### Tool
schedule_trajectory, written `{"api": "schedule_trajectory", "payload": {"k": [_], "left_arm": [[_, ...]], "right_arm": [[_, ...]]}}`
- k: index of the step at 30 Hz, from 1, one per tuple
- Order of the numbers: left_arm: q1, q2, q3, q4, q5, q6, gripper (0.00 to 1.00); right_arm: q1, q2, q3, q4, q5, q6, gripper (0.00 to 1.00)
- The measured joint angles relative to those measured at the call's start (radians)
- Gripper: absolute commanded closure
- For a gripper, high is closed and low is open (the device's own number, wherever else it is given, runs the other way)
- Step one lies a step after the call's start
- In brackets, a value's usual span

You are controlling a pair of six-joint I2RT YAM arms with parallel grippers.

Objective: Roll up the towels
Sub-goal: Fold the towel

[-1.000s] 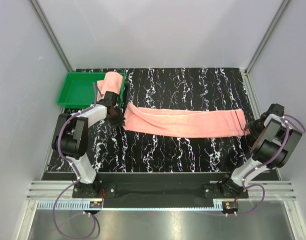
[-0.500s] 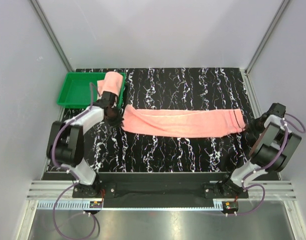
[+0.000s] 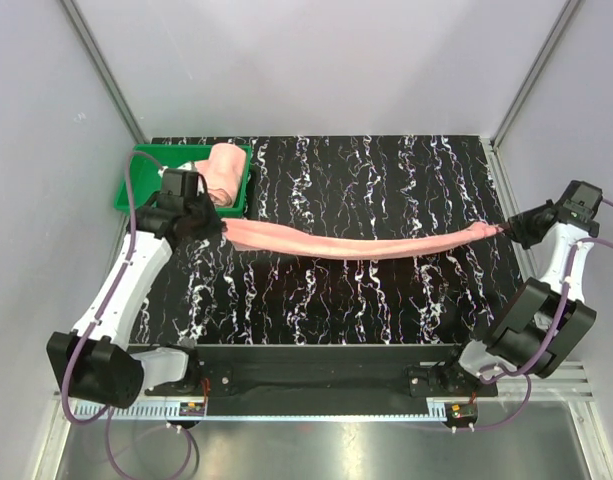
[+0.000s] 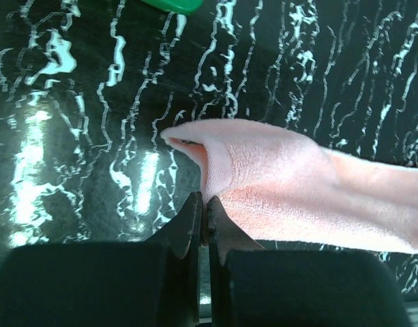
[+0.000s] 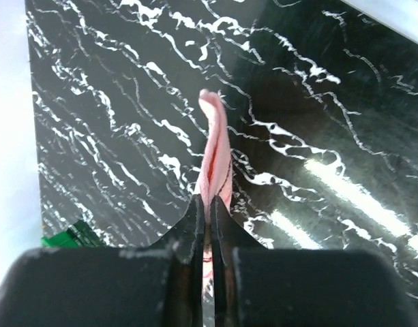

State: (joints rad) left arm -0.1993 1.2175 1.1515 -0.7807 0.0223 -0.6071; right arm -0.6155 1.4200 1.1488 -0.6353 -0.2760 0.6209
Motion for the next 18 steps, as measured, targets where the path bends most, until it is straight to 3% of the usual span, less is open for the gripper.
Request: {"api": "schedule_trajectory", "payload": {"k": [11, 14, 18], "left_arm": [[0.087, 0.195, 0.235, -0.056, 0.030, 0.050, 1.00], [0.088, 0.166, 0.211, -0.042, 0.028, 0.069, 1.00], [0.095, 0.030, 0.030, 0.000, 0.027, 0.075, 1.00]], "right_arm": [[0.096, 0.152, 0.277, -0.063, -0.053, 0.026, 1.00], [0.105, 0.119, 0.241, -0.041, -0.060, 0.028, 1.00], [0.105, 0.010, 0.042, 0.016, -0.059, 0.027, 1.00]]}}
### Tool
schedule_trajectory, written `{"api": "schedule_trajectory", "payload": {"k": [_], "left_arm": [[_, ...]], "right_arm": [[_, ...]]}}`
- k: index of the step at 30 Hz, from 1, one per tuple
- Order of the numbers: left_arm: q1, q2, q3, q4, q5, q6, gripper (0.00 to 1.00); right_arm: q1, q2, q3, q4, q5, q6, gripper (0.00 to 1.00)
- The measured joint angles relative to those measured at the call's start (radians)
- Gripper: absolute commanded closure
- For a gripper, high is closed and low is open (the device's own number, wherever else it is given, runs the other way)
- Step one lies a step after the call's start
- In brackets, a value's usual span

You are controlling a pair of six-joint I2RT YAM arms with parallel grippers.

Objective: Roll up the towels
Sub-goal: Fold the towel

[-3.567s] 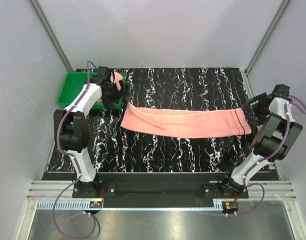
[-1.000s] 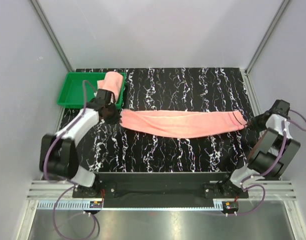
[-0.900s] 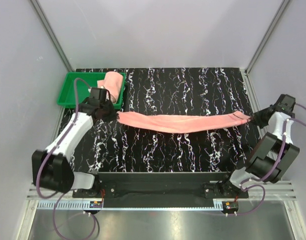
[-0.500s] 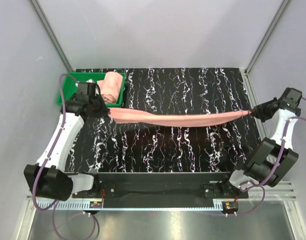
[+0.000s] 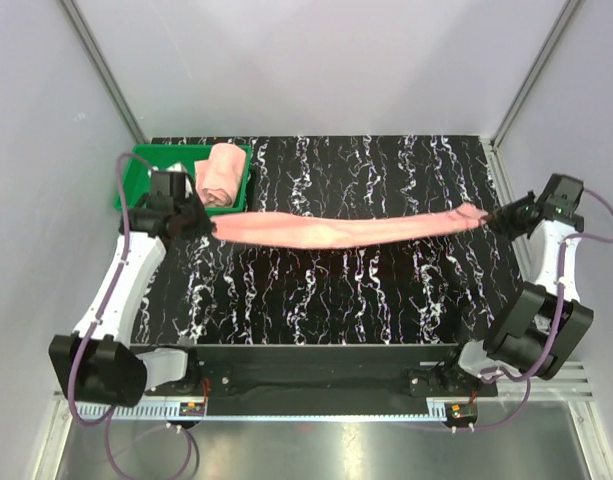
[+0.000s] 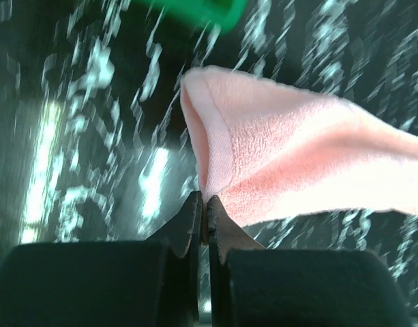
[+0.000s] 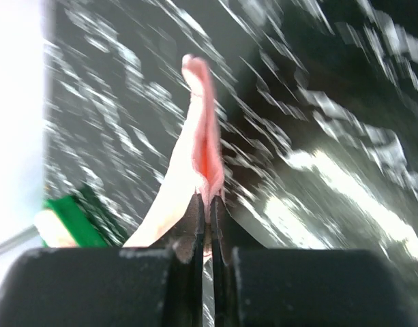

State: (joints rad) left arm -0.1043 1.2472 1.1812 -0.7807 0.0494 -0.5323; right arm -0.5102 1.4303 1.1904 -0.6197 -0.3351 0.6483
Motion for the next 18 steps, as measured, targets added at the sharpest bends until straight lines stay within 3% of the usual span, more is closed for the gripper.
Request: {"api": "schedule_trajectory", "payload": {"k": [4, 8, 11, 12, 14, 18], "left_arm": [[0.004, -0.123, -0.257, 0.018, -0.001, -0.024, 1.00], [0.029, -0.133, -0.438, 0.016, 0.008, -0.050, 1.00], [0.043, -0.134, -0.463, -0.016, 0.018, -0.071, 0.84], [0.047, -0.140, -0.462, -0.011, 0.020, -0.076, 0.63], [0.051, -0.154, -0.459, -0.011, 0.026, -0.083, 0.38], [0.060, -0.194, -0.459, -0.010, 0.036, -0.112, 0.22]], "right_arm": [[0.000, -0.061, -0.257, 0.048, 0.003, 0.000, 1.00], [0.000, 0.011, -0.392, 0.068, 0.004, -0.002, 1.00], [0.000, 0.043, -0.414, 0.076, 0.006, -0.006, 1.00], [-0.001, 0.043, -0.413, 0.079, 0.008, -0.009, 1.00], [-0.003, 0.039, -0.409, 0.086, 0.011, -0.015, 1.00], [-0.018, 0.021, -0.386, 0.071, 0.039, -0.037, 1.00]]}}
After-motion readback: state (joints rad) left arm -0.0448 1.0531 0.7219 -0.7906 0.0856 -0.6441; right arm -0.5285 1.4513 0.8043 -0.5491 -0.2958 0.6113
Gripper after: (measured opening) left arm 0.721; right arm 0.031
